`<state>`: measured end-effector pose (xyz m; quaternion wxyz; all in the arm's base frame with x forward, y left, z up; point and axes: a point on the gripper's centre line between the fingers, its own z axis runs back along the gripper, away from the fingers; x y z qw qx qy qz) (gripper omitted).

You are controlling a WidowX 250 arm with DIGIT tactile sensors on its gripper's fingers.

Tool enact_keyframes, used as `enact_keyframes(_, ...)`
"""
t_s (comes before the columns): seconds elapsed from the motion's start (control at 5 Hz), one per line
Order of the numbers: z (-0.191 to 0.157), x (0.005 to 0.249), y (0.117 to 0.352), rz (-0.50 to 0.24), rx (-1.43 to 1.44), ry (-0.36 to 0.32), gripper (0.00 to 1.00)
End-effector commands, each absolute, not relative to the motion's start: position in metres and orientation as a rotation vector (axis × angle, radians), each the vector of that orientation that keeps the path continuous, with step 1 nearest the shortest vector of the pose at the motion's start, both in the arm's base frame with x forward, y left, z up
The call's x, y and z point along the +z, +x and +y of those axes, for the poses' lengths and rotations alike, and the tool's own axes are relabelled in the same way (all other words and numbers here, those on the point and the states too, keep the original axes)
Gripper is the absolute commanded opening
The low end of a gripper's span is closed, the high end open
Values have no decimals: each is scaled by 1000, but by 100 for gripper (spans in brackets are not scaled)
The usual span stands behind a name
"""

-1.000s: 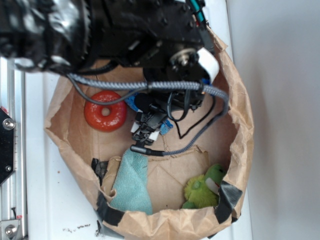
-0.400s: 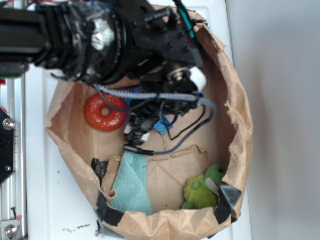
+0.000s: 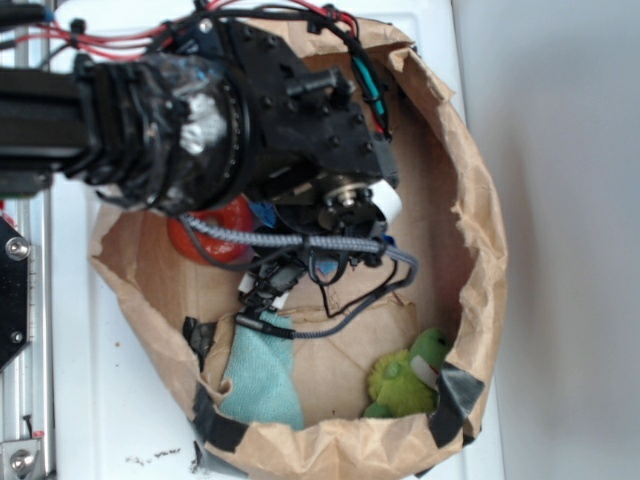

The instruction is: Grab the blue sponge.

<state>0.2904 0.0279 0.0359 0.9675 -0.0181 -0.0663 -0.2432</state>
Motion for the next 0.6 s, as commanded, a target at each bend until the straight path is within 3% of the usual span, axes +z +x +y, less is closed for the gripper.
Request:
enact_keyframes(0.0,20,50,294,-210,-454,-26,0)
enact_keyframes(0.4,25,72,292,-285,-385,-66,0)
